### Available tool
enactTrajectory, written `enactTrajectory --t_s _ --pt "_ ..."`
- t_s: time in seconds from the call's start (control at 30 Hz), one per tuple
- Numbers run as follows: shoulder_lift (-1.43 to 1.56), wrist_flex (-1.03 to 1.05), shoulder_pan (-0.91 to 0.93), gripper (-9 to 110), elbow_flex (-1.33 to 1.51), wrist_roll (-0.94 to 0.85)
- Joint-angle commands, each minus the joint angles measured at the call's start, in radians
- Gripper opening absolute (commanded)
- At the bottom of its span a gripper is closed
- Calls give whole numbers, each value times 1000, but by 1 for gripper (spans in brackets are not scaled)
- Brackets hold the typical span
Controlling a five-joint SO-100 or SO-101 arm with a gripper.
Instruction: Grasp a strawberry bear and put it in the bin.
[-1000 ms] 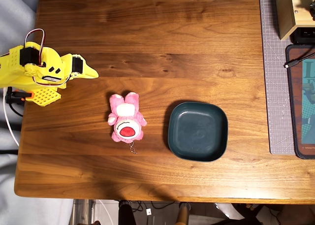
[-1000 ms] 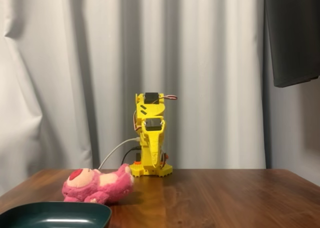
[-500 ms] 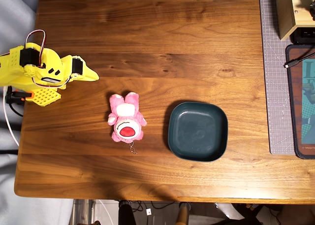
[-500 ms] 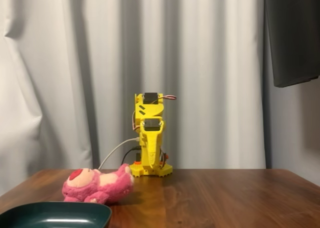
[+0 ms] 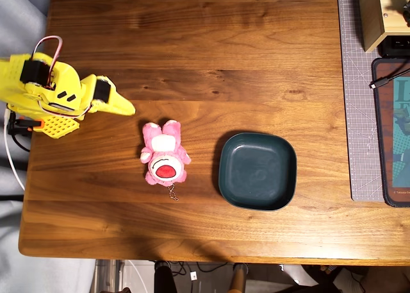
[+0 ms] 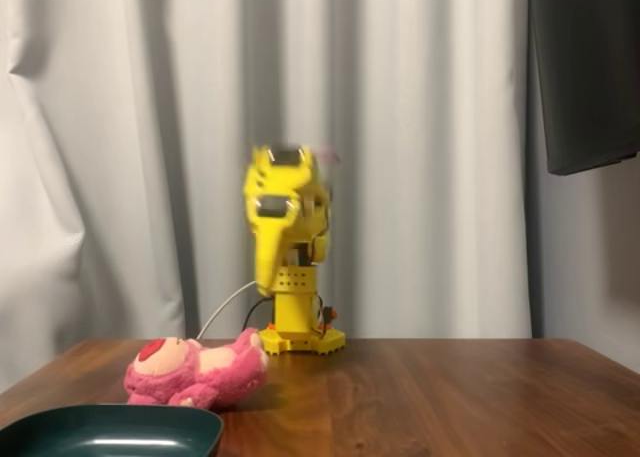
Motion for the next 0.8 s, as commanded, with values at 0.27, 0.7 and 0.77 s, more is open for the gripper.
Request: enactTrajectory --t_s 0.27,0.7,0.77 --pt "-428 109 -114 38 -278 -11" --pt "-684 117 -94 45 -463 5" --pt "-756 117 -92 45 -517 6"
